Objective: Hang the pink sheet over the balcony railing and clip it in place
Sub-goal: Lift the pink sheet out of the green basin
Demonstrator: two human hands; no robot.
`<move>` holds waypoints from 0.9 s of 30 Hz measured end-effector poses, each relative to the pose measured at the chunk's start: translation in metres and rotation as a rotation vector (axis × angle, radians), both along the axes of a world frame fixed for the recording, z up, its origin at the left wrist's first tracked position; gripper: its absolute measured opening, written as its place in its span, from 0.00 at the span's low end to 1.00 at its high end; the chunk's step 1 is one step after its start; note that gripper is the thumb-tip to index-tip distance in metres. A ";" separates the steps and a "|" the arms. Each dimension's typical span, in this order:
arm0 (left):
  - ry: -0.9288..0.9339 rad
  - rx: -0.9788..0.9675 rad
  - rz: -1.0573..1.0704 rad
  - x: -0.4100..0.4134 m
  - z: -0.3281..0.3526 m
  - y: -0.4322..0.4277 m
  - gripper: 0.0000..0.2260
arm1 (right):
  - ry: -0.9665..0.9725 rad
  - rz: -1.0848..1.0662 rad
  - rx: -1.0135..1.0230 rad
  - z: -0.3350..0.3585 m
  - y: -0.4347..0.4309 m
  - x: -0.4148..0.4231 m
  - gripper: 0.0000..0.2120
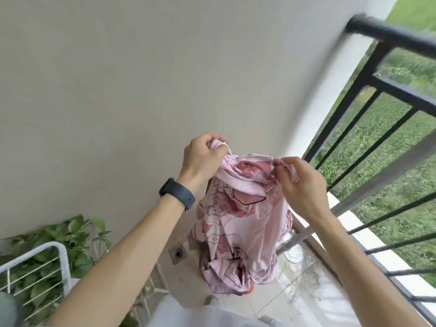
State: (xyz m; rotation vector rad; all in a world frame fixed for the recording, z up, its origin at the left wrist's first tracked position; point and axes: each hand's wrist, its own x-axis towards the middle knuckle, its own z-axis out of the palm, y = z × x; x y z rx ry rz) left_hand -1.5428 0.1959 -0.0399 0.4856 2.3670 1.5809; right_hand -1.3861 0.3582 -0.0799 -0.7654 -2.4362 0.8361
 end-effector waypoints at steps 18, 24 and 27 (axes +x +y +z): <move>0.037 0.015 0.036 0.056 -0.003 -0.031 0.21 | -0.041 0.055 -0.057 0.034 0.002 0.026 0.10; 0.177 -0.198 -0.344 0.119 -0.021 -0.011 0.52 | 0.139 0.075 -0.832 0.079 -0.006 0.018 0.10; 0.390 -0.279 -0.266 0.121 -0.011 0.014 0.41 | 0.190 0.237 -0.820 0.108 -0.012 0.016 0.11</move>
